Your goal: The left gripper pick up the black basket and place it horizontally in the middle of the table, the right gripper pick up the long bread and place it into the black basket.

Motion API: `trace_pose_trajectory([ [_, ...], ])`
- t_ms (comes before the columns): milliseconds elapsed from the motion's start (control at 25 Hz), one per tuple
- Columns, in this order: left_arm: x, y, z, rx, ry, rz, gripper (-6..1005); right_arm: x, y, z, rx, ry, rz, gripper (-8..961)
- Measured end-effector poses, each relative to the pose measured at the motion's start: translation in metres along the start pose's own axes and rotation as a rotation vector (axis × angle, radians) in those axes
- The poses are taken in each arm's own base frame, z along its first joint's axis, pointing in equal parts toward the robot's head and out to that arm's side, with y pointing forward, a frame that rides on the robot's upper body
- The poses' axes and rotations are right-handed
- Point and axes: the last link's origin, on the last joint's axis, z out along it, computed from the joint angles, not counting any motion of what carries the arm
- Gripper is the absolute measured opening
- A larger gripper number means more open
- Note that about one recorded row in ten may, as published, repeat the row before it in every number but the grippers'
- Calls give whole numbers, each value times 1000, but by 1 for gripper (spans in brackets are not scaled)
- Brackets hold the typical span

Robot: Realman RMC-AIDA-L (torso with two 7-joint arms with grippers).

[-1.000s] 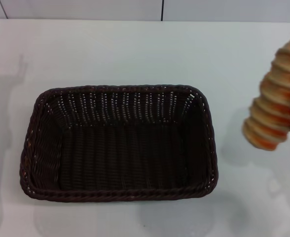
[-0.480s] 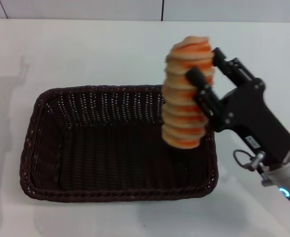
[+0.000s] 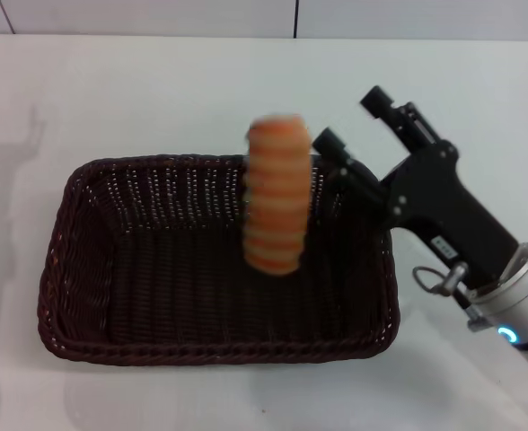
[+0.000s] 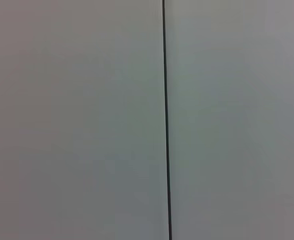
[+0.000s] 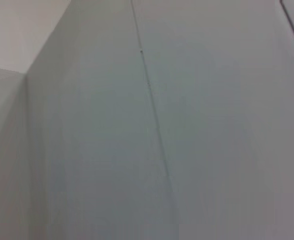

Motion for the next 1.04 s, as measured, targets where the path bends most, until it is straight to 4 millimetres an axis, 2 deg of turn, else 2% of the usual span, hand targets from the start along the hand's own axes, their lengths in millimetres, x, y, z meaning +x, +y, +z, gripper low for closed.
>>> trace_pose_trajectory([
  [40, 0, 0, 0, 0, 0, 0, 807, 0, 0, 0, 0, 0, 0, 763],
  [120, -1, -2, -2, 3, -8, 5, 807, -9, -22, -14, 136, -42, -56, 780],
  [160, -1, -2, -2, 3, -8, 5, 807, -9, -22, -14, 136, -42, -56, 788],
  [240, -3, -4, -5, 10, -14, 8, 807, -19, -42, -35, 290, -87, -113, 797],
  [280, -3, -5, -6, 12, -17, 9, 807, -25, -53, -48, 380, -112, -140, 797],
  [320, -4, -7, -8, 17, -25, 12, 807, -37, -72, -77, 570, -159, -186, 797],
  [360, -4, -7, -8, 17, -25, 12, 807, -37, -72, -77, 570, -159, -186, 797],
  [400, -7, -10, -12, 26, -39, 17, 807, -43, -81, -93, 672, -184, -210, 797],
  [440, -9, -11, -14, 29, -47, 21, 807, -53, -93, -123, 834, -218, -253, 797],
  [480, -9, -11, -14, 29, -47, 21, 807, -53, -93, -123, 834, -218, -253, 797],
  [520, -11, -14, -18, 34, -63, 29, 807, -60, -98, -149, 960, -236, -291, 797],
  [560, -11, -14, -18, 34, -63, 29, 807, -60, -98, -149, 960, -236, -291, 797],
  [600, -15, -17, -23, 39, -83, 40, 807, -64, -100, -168, 1042, -243, -316, 797],
  [640, -15, -17, -23, 39, -83, 40, 807, -64, -100, -168, 1042, -243, -316, 797],
  [720, -19, -20, -28, 45, -104, 49, 807, -66, -98, -180, 1087, -242, -326, 797],
  [1040, -23, -23, -35, 53, -127, 55, 807, -65, -97, -181, 1092, -233, -331, 797],
])
